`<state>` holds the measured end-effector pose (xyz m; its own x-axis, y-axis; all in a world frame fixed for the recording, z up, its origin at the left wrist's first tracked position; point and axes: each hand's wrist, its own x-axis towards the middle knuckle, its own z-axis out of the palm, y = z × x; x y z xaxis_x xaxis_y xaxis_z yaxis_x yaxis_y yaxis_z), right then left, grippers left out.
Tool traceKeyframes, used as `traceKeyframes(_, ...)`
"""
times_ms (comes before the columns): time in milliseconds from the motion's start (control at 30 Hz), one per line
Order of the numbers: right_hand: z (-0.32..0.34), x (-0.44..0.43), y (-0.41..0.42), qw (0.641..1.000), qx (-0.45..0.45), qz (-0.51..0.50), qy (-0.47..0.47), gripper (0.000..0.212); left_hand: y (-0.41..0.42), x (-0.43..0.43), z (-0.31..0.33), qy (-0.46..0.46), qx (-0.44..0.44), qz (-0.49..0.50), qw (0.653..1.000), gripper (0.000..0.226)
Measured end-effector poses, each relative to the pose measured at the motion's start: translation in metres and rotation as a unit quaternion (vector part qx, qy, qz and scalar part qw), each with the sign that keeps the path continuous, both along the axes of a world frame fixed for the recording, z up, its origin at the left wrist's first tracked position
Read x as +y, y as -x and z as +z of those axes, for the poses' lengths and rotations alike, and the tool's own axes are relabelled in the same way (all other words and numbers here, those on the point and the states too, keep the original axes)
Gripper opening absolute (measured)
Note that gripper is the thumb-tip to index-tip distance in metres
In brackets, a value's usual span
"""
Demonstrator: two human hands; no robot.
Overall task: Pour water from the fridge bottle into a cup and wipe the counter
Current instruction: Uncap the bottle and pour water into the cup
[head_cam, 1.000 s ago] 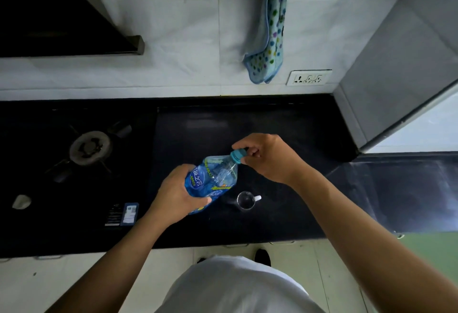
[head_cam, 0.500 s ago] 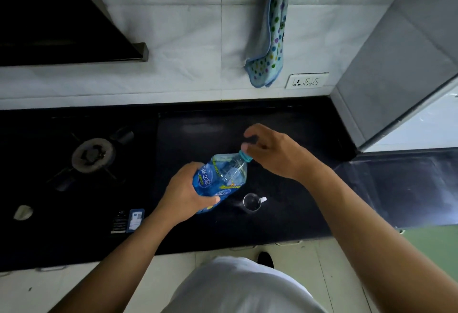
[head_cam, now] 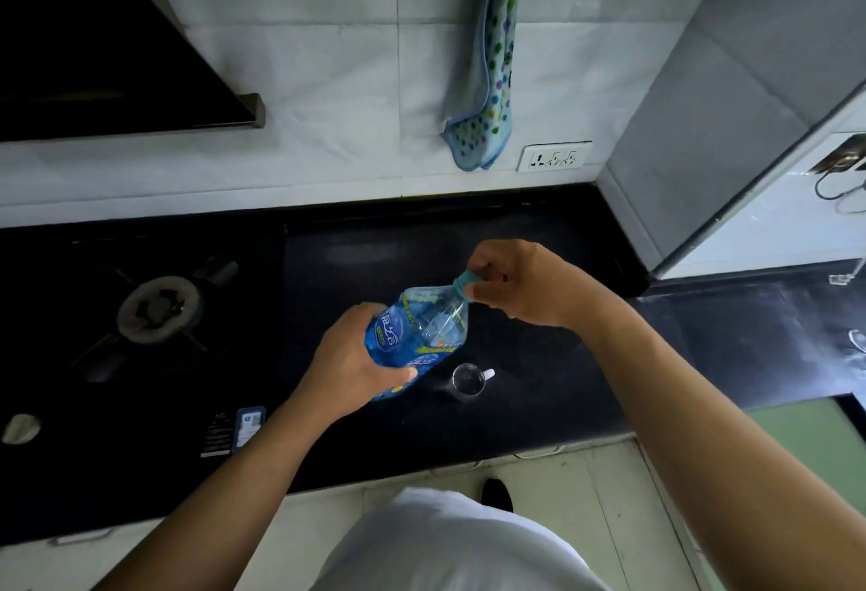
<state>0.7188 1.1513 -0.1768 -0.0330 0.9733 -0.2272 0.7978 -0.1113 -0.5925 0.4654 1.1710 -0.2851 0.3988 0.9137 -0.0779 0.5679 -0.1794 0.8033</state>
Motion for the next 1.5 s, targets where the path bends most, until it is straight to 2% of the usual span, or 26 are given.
traceKeyframes(67, -0.004, 0.0, 0.004, 0.997, -0.067, -0.021, -0.01, 0.036, -0.002, -0.002, 0.001, -0.006, 0.007, -0.015, 1.0, 0.067)
traceKeyframes(100, -0.006, -0.001, 0.006, 0.997, -0.074, -0.023, -0.026, 0.039, -0.003, -0.003, 0.002, -0.007, 0.007, -0.021, 1.0, 0.066)
traceKeyframes(200, -0.002, -0.007, 0.004, 0.998, 0.057, 0.006, -0.03, 0.015, -0.001, -0.005, 0.002, 0.02, -0.022, -0.01, 1.0, 0.063)
traceKeyframes(267, -0.001, -0.012, 0.0, 0.996, 0.083, 0.022, -0.03, 0.007, 0.0, -0.006, 0.002, 0.03, -0.028, -0.01, 0.999, 0.063)
traceKeyframes(367, -0.003, -0.016, 0.002, 0.999, 0.022, -0.02, -0.031, 0.009, -0.003, -0.008, 0.003, 0.032, -0.025, -0.006, 0.999, 0.063)
traceKeyframes(500, -0.024, -0.015, 0.02, 0.983, -0.117, -0.14, 0.008, 0.037, -0.01, -0.014, 0.001, 0.022, -0.02, 0.007, 1.0, 0.062)
traceKeyframes(567, -0.035, -0.02, 0.027, 0.982, -0.11, -0.146, -0.047, 0.044, -0.01, -0.016, -0.003, 0.032, -0.023, -0.001, 0.999, 0.061)
traceKeyframes(633, -0.037, -0.026, 0.027, 0.975, -0.117, -0.047, -0.185, 0.047, -0.006, -0.016, -0.003, 0.06, -0.037, -0.023, 0.997, 0.062)
traceKeyframes(700, -0.034, -0.028, 0.015, 0.938, -0.129, 0.089, -0.31, 0.044, -0.003, -0.014, 0.001, 0.092, -0.045, -0.058, 0.993, 0.065)
traceKeyframes(800, -0.033, -0.026, -0.001, 0.906, -0.094, 0.157, -0.381, 0.041, -0.005, -0.013, 0.01, 0.117, -0.048, -0.093, 0.988, 0.067)
traceKeyframes(867, -0.036, -0.026, 0.001, 0.93, -0.089, 0.061, -0.352, 0.045, -0.013, -0.016, 0.015, 0.105, -0.043, -0.078, 0.99, 0.066)
traceKeyframes(933, -0.03, -0.023, 0.006, 0.98, -0.063, -0.11, -0.151, 0.051, -0.024, -0.024, 0.017, 0.059, -0.012, -0.03, 0.998, 0.063)
traceKeyframes(967, -0.028, -0.022, 0.006, 0.985, -0.061, -0.155, -0.046, 0.052, -0.028, -0.027, 0.017, 0.035, 0.009, -0.006, 0.999, 0.062)
traceKeyframes(1000, -0.027, -0.023, 0.006, 0.986, -0.073, -0.152, -0.006, 0.053, -0.031, -0.029, 0.017, 0.022, 0.018, 0.009, 1.0, 0.061)
traceKeyframes(1033, -0.027, -0.024, 0.002, 0.989, -0.086, -0.117, -0.03, 0.055, -0.032, -0.03, 0.016, 0.024, 0.015, 0.01, 1.0, 0.062)
traceKeyframes(1067, -0.026, -0.027, -0.003, 0.987, -0.095, -0.061, -0.115, 0.055, -0.032, -0.029, 0.017, 0.041, -0.001, -0.004, 0.999, 0.062)
traceKeyframes(1133, -0.028, -0.032, -0.015, 0.937, -0.084, 0.093, -0.326, 0.046, -0.031, -0.026, 0.023, 0.091, -0.032, -0.06, 0.994, 0.065)
traceKeyframes(1200, -0.028, -0.03, -0.028, 0.884, -0.074, 0.202, -0.414, 0.038, -0.032, -0.027, 0.03, 0.124, -0.039, -0.105, 0.986, 0.067)
traceKeyframes(1233, -0.029, -0.029, -0.033, 0.877, -0.077, 0.205, -0.429, 0.037, -0.036, -0.028, 0.032, 0.124, -0.036, -0.107, 0.986, 0.067)
traceKeyframes(1267, -0.03, -0.03, -0.034, 0.885, -0.084, 0.17, -0.426, 0.038, -0.041, -0.03, 0.032, 0.113, -0.03, -0.096, 0.989, 0.066)
traceKeyframes(1300, -0.028, -0.033, -0.034, 0.91, -0.095, 0.103, -0.391, 0.039, -0.048, -0.034, 0.033, 0.09, -0.019, -0.074, 0.993, 0.064)
traceKeyframes(1367, -0.024, -0.033, -0.033, 0.976, -0.102, -0.059, -0.184, 0.044, -0.063, -0.042, 0.032, 0.032, 0.021, -0.011, 0.999, 0.061)
traceKeyframes(1400, -0.028, -0.031, -0.035, 0.986, -0.095, -0.107, -0.085, 0.045, -0.07, -0.046, 0.03, 0.007, 0.036, 0.017, 0.999, 0.06)
traceKeyframes(1433, -0.03, -0.031, -0.037, 0.988, -0.091, -0.12, -0.038, 0.046, -0.075, -0.049, 0.028, -0.007, 0.043, 0.034, 0.998, 0.059)
traceKeyframes(1467, -0.031, -0.032, -0.041, 0.989, -0.096, -0.1, -0.055, 0.049, -0.077, -0.05, 0.027, -0.005, 0.042, 0.039, 0.998, 0.06)
traceKeyframes(1500, -0.033, -0.034, -0.046, 0.983, -0.1, -0.054, -0.147, 0.052, -0.077, -0.05, 0.027, 0.009, 0.037, 0.03, 0.999, 0.061)
